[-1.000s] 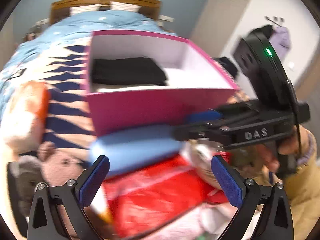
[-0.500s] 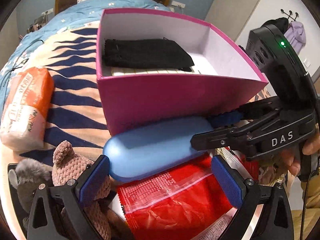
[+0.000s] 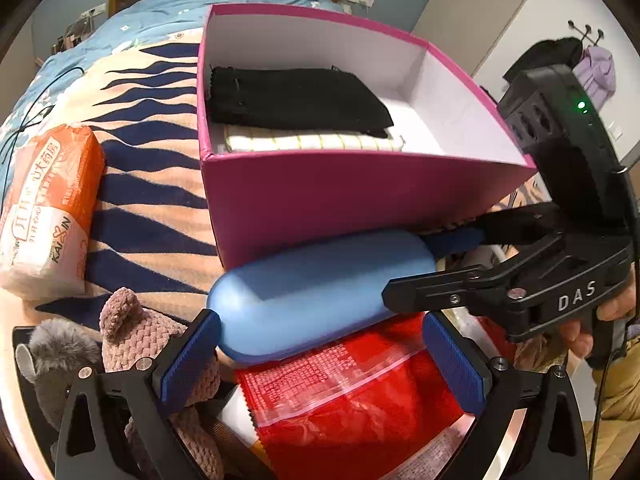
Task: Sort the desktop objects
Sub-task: 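Close the right gripper on the end of the blue glasses case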
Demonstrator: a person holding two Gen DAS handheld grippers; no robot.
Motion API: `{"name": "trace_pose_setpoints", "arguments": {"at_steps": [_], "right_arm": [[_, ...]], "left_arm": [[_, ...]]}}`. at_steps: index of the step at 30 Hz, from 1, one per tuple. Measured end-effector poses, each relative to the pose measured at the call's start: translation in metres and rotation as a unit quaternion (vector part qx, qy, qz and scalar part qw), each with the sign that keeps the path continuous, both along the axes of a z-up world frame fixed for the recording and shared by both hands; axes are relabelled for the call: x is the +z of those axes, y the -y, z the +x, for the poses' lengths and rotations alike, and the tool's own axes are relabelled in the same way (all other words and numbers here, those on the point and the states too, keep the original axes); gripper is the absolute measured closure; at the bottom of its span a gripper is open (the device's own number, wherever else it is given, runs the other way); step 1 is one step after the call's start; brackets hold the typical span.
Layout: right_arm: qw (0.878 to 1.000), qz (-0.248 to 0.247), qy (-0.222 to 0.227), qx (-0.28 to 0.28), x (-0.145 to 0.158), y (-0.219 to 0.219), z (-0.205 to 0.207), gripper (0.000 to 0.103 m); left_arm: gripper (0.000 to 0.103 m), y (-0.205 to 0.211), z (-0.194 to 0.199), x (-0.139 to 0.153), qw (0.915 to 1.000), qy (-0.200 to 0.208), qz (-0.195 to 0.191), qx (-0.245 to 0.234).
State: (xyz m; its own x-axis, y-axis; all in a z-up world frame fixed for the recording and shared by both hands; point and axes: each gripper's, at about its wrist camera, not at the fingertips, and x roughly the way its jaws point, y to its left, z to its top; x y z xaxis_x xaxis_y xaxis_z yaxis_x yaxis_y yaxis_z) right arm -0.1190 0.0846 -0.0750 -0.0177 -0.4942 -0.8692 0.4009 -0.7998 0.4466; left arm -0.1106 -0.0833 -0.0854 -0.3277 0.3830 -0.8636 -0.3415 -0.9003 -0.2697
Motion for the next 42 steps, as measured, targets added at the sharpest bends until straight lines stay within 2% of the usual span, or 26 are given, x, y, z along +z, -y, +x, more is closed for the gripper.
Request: {"name": "trace_pose_setpoints", "arguments": {"at_steps": [12,17,19,24,27,32,42], "right_arm": [[1.0,0.007,-0.018,0.014,0.001,-0.007,0.003,0.029],[0.999,-0.005,-0.033,0.011,0.005,-0.011,0.006,0.029],[0.999,-0.011,-0.037,0.01,0.008,-0.013,0.006,0.033],[0.999,0.024,-0.046,0.018,0.003,-0.012,0.009,0.041],[0.998,0.038,-0.048,0.024,0.002,-0.009,0.009,0.041],[0.999,0.03,-0.039,0.018,-0.001,-0.019,0.005,0.042],[0.999,0.015,-0.04,0.01,0.003,-0.036,0.01,0.041]], "left_arm": [[0.004,-0.003,-0.012,-0.009,0.9996,0.023,-0.014,-0.001],[0.006,0.002,-0.013,-0.004,0.9992,0.036,0.02,0.001],[0.008,0.001,-0.01,-0.002,0.999,0.033,0.029,-0.003],[0.007,-0.003,-0.012,-0.005,0.9994,0.028,-0.016,0.012],[0.007,-0.003,-0.01,-0.005,0.999,0.035,-0.028,0.004],[0.007,-0.006,-0.01,-0.01,0.9986,0.039,-0.036,-0.001],[0.007,0.004,-0.01,-0.01,0.9987,0.045,0.006,0.023]]}}
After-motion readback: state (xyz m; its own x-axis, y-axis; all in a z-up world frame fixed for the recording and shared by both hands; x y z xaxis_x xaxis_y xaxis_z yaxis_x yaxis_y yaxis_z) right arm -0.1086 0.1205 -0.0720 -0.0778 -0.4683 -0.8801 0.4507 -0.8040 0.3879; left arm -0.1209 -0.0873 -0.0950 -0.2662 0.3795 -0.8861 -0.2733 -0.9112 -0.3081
